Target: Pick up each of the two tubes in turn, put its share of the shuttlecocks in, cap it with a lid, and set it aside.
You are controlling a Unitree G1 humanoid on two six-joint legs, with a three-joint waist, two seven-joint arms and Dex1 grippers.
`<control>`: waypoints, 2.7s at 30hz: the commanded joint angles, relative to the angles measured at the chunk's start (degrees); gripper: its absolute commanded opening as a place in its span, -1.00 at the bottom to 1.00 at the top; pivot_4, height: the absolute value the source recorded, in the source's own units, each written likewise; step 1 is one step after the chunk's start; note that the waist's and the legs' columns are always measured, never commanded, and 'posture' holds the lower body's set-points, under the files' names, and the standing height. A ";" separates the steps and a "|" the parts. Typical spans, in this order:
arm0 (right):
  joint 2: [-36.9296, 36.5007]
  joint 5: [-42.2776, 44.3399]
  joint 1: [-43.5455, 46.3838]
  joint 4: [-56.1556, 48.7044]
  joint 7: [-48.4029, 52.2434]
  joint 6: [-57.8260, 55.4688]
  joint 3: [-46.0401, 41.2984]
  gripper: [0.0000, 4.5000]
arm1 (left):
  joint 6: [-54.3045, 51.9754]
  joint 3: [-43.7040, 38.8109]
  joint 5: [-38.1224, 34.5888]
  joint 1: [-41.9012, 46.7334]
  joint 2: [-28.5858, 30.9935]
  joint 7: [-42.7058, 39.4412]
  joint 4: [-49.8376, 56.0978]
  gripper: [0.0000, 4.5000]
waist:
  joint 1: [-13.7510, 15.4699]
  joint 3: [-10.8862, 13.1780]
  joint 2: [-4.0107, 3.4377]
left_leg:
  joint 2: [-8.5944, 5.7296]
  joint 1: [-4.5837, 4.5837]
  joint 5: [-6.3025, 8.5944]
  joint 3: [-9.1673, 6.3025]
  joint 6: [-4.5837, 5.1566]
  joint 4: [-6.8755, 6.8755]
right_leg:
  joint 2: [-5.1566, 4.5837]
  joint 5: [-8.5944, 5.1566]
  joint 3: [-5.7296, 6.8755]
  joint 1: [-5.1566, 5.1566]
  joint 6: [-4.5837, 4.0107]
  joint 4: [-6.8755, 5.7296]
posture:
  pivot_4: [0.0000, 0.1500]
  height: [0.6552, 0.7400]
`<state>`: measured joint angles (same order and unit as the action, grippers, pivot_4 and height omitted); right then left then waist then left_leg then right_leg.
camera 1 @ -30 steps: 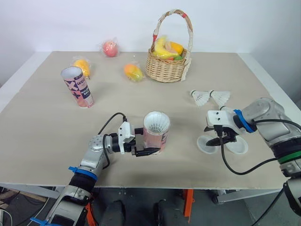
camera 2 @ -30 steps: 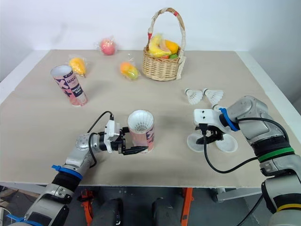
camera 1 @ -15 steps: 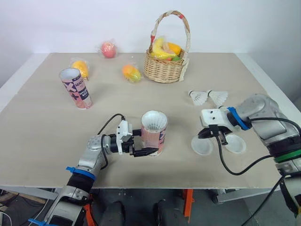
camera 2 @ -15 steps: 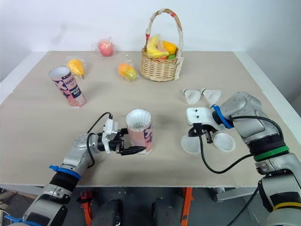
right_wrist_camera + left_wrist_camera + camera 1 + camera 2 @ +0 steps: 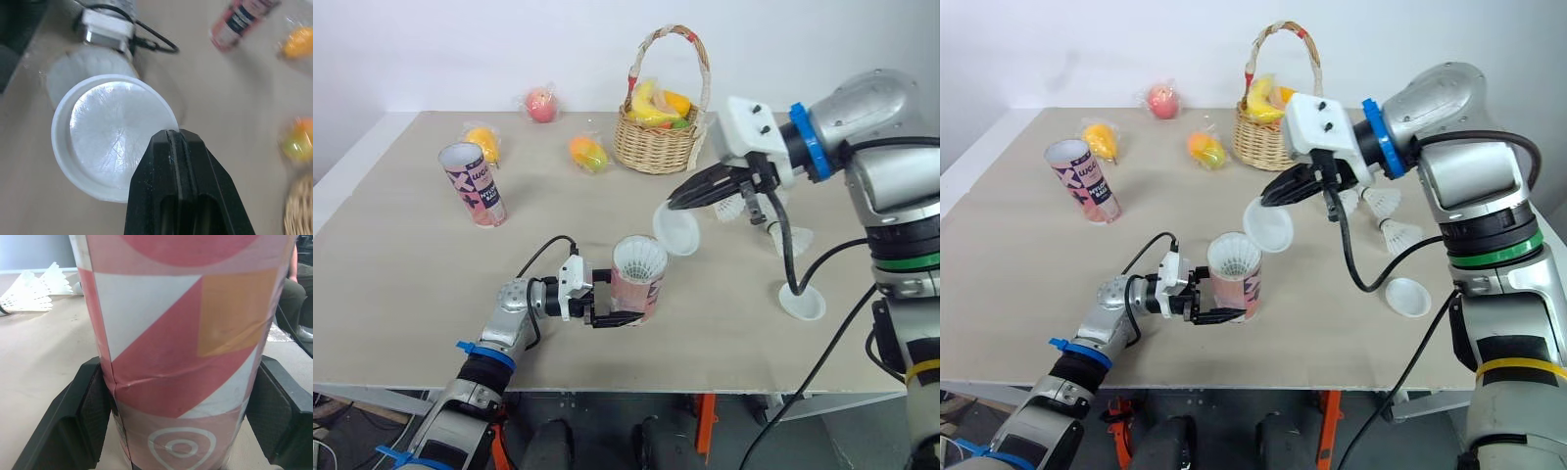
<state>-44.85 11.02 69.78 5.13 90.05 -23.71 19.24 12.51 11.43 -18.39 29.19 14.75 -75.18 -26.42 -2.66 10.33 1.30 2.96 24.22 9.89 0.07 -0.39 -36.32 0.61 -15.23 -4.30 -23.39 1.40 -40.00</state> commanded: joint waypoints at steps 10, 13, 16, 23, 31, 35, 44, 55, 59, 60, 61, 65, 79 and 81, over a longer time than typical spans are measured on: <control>2.66 -3.09 5.53 -1.34 2.45 9.56 8.50 -0.96 | -4.62 1.90 2.52 -1.09 0.69 -1.54 -1.06 0.60 | 0.04 0.00 0.00 | 0.00 0.02 0.13 -0.04 -0.06 0.02 | 0.00 -0.18 0.05 0.02 0.02 0.00 | 1.00 1.00; 4.29 -3.92 6.75 0.04 2.45 10.78 9.17 -0.96 | -4.77 1.57 2.32 -1.06 0.79 -1.58 -1.11 0.60 | 0.03 0.00 0.00 | 0.00 0.03 0.14 -0.04 -0.07 0.02 | 0.00 -0.19 0.05 0.01 0.02 0.00 | 1.00 1.00; 4.86 -3.78 7.45 0.74 2.45 11.54 9.78 -0.96 | -4.82 1.43 2.27 -0.97 0.80 -1.72 -1.26 0.60 | 0.03 0.00 0.00 | 0.01 0.03 0.14 -0.05 -0.07 0.02 | 0.01 -0.18 0.06 0.00 0.01 0.00 | 1.00 1.00; 5.05 -3.09 8.59 0.95 2.45 12.71 11.42 -0.96 | -4.72 1.00 2.19 -0.84 0.78 -1.58 -1.64 0.60 | 0.04 0.00 0.00 | 0.02 0.03 0.15 -0.07 -0.07 0.02 | 0.01 -0.21 0.08 0.01 -0.01 0.00 | 1.00 1.00; 5.30 -2.09 9.30 0.07 2.45 13.07 13.33 -0.96 | -4.33 0.47 2.19 -0.16 0.96 -1.63 -2.81 0.60 | 0.04 0.00 0.00 | 0.02 0.03 0.15 -0.07 -0.07 0.03 | 0.01 -0.21 0.08 0.00 -0.02 0.00 | 1.00 1.00; 5.74 -1.91 9.59 0.07 2.45 13.23 13.60 -0.96 | -4.18 0.34 2.25 -0.09 0.89 -1.57 -3.04 0.60 | 0.04 0.00 0.00 | 0.02 0.03 0.15 -0.07 -0.07 0.02 | 0.01 -0.20 0.08 0.00 -0.02 0.00 | 1.00 1.00; 5.21 -1.81 9.26 -0.40 2.45 13.87 14.76 -0.96 | -4.25 0.01 2.15 -0.34 0.98 -1.39 -3.08 0.60 | 0.03 0.00 0.00 | 0.03 0.02 0.15 -0.09 -0.07 0.02 | 0.01 -0.20 0.10 0.01 -0.03 0.00 | 1.00 1.00; 2.76 -3.70 8.73 0.45 2.45 19.73 19.52 -0.96 | -4.66 -0.12 2.01 -0.61 1.44 -1.32 -2.73 0.60 | 0.05 -0.01 0.02 | 0.02 0.02 0.18 -0.09 -0.09 0.07 | 0.00 -0.28 0.11 0.01 -0.05 0.00 | 1.00 1.00; 3.53 -4.79 7.98 0.85 2.45 22.24 19.95 -0.96 | -4.84 -0.24 1.88 -0.90 1.51 -1.19 -2.31 0.60 | 0.05 -0.02 0.03 | 0.02 0.02 0.18 -0.10 -0.09 0.07 | 0.00 -0.29 0.12 0.02 -0.05 0.01 | 1.00 1.00; 3.79 -5.25 7.40 0.77 2.45 23.38 19.76 -0.96 | -4.89 -0.26 1.86 -0.98 1.51 -1.11 -2.16 0.60 | 0.05 -0.02 0.03 | 0.03 0.02 0.18 -0.10 -0.09 0.07 | 0.00 -0.29 0.12 0.01 -0.05 0.01 | 1.00 1.00; 4.10 -5.62 6.64 0.66 2.45 24.66 19.54 -0.96 | -4.92 -0.30 1.84 -1.04 1.50 -1.03 -2.06 0.60 | 0.04 -0.03 0.04 | 0.02 0.02 0.18 -0.09 -0.09 0.07 | 0.00 -0.29 0.11 0.01 -0.05 0.01 | 1.00 1.00; 4.51 -6.26 3.25 -1.05 2.45 26.84 19.64 -0.84 | -4.99 -0.48 1.79 -1.40 1.50 -0.67 -1.67 0.60 | 0.06 -0.12 0.12 | 0.03 0.00 0.19 -0.11 -0.09 0.10 | 0.00 -0.31 0.15 0.04 -0.06 0.03 | 1.00 1.00; 7.84 -3.82 6.14 2.95 2.45 12.79 11.49 0.67 | -5.41 -0.86 1.50 -1.87 1.79 -0.58 -1.18 0.60 | 0.05 -0.65 0.15 | 0.06 -0.24 0.21 -0.10 -0.11 0.35 | 0.01 -0.38 0.14 0.12 -0.22 0.03 | 1.00 1.00; 7.26 0.74 7.63 3.13 2.45 9.71 9.57 0.67 | -5.33 -0.87 1.54 -1.86 1.78 -0.61 -1.24 0.60 | 0.04 -0.57 0.08 | 0.07 -0.23 0.21 -0.09 -0.10 0.36 | 0.02 -0.37 0.14 0.09 -0.25 0.03 | 1.00 1.00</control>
<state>-37.12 8.32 74.84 8.77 90.13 -11.64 31.68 8.60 10.28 -18.71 28.86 15.07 -76.43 -25.71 -2.62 9.77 1.37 3.04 24.01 10.10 -0.01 -0.49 -35.96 0.63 -15.58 -4.17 -23.33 1.13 -39.97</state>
